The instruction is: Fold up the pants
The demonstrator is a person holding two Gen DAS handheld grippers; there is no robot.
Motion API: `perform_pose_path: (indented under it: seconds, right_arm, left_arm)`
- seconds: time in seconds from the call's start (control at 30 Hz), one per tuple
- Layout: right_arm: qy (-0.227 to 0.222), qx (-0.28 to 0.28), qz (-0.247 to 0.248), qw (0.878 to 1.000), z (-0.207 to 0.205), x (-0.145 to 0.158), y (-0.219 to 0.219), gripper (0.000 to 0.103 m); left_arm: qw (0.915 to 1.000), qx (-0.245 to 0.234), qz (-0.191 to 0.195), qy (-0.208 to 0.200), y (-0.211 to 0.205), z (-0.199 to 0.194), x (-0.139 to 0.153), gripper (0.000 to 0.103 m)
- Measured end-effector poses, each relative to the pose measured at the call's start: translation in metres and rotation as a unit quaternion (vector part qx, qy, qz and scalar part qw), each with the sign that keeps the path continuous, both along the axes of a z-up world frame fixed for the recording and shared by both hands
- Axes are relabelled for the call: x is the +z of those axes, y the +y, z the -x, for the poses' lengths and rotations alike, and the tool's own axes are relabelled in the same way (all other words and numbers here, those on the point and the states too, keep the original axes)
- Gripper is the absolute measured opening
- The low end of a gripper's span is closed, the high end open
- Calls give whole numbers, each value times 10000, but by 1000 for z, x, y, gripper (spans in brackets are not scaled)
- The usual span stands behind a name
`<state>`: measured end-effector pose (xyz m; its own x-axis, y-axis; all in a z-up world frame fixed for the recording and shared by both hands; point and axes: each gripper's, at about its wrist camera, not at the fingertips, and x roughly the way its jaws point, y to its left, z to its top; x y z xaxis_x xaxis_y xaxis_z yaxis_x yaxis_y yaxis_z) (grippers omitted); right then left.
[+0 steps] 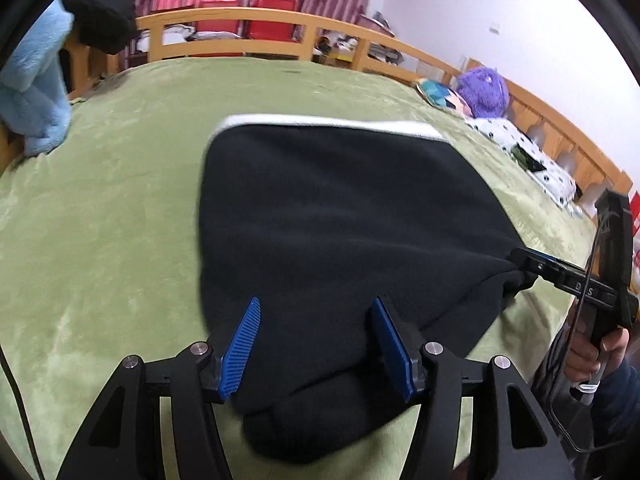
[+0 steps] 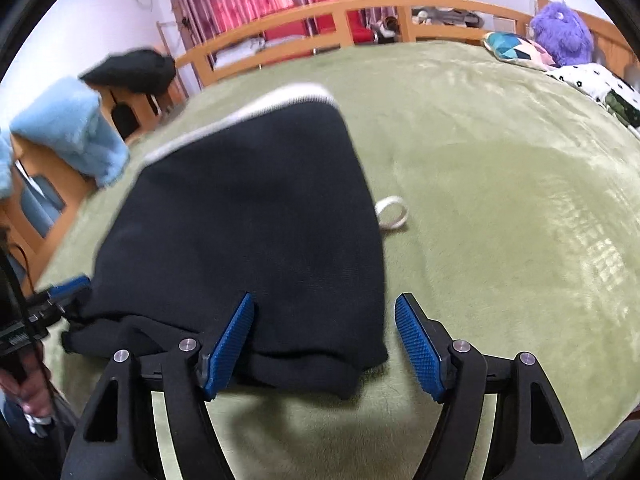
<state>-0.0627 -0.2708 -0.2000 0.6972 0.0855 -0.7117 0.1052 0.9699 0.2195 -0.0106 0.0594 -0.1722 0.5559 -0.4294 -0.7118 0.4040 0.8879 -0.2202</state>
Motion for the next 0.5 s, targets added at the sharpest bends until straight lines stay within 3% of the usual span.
perform_pose_path:
  seconds: [0.13, 0.23, 0.33, 0.37, 0.4, 0.5]
  right_arm:
    - [-155, 537, 340, 9979, 9, 16, 12, 72]
    - [-180, 710, 620, 9954, 13, 11, 20, 72]
    - [-33, 632, 354, 9974, 10, -5, 8, 74]
    - [73, 622, 169, 9979, 5, -12, 5, 74]
    - [62, 624, 76, 9980, 5, -14, 3, 57]
    - [-264, 645, -107, 9975, 11, -5, 2, 34]
  left_arm:
    - [9995, 102, 61, 286, 13, 11, -9, 58]
    - [9990, 179, -365, 164, 3, 18, -14, 58]
    - [9970, 503, -593, 39, -6, 9, -16, 58]
    - [9959, 655, -625, 17, -7, 4, -15, 43]
    - [9955, 776, -547, -54, -4, 3, -8, 27]
    - [9976, 689, -10, -61, 14, 9, 7, 17]
